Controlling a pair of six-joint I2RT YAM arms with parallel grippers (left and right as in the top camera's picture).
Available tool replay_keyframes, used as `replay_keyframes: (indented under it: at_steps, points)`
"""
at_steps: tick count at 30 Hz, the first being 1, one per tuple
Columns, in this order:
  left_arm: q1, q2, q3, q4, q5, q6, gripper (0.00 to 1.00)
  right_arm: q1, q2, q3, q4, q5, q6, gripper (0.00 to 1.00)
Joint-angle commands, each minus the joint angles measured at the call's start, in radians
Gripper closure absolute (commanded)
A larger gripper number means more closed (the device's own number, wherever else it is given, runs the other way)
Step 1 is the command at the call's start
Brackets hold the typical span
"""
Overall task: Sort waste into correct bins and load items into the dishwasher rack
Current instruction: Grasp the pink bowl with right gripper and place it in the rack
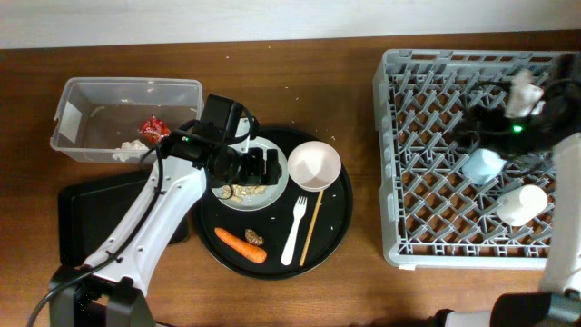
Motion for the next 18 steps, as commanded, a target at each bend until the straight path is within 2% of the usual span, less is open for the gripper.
replay_keyframes:
  at_steps: [1, 2, 4, 6, 8, 14, 15, 17, 18]
  points:
    - [0.003, -0.031, 0.001, -0.031, -0.096, 0.013, 0.01, 0.217, -0.003, 0.011, 0.012, -0.058, -0.038, 0.01]
    - [0.003, -0.031, 0.001, -0.054, -0.143, 0.011, 0.01, 0.279, 0.005, 0.011, 0.031, -0.058, -0.037, 0.04]
    - [0.014, -0.031, 0.001, -0.117, -0.261, -0.023, 0.01, 0.450, 0.050, 0.010, 0.097, -0.020, -0.015, 0.23]
    - [0.068, -0.031, 0.001, -0.172, -0.290, -0.049, 0.01, 0.549, 0.112, 0.010, 0.134, 0.080, 0.073, 0.25]
    - [0.145, -0.031, 0.001, -0.207, -0.288, -0.048, 0.01, 0.620, 0.223, 0.010, 0.169, 0.158, 0.160, 0.37]
    - [0.183, -0.031, 0.001, -0.214, -0.289, -0.048, 0.01, 0.633, 0.494, 0.010, 0.211, 0.166, 0.217, 0.57]
    - [0.183, -0.031, 0.001, -0.213, -0.289, -0.048, 0.01, 0.633, 0.527, 0.010, 0.212, 0.167, 0.217, 0.67]
    - [0.183, -0.031, 0.001, -0.213, -0.289, -0.048, 0.01, 0.633, 0.559, 0.010, 0.225, 0.167, 0.217, 0.70]
    - [0.183, -0.031, 0.001, -0.214, -0.289, -0.048, 0.01, 0.633, 0.567, 0.010, 0.229, 0.167, 0.218, 0.87]
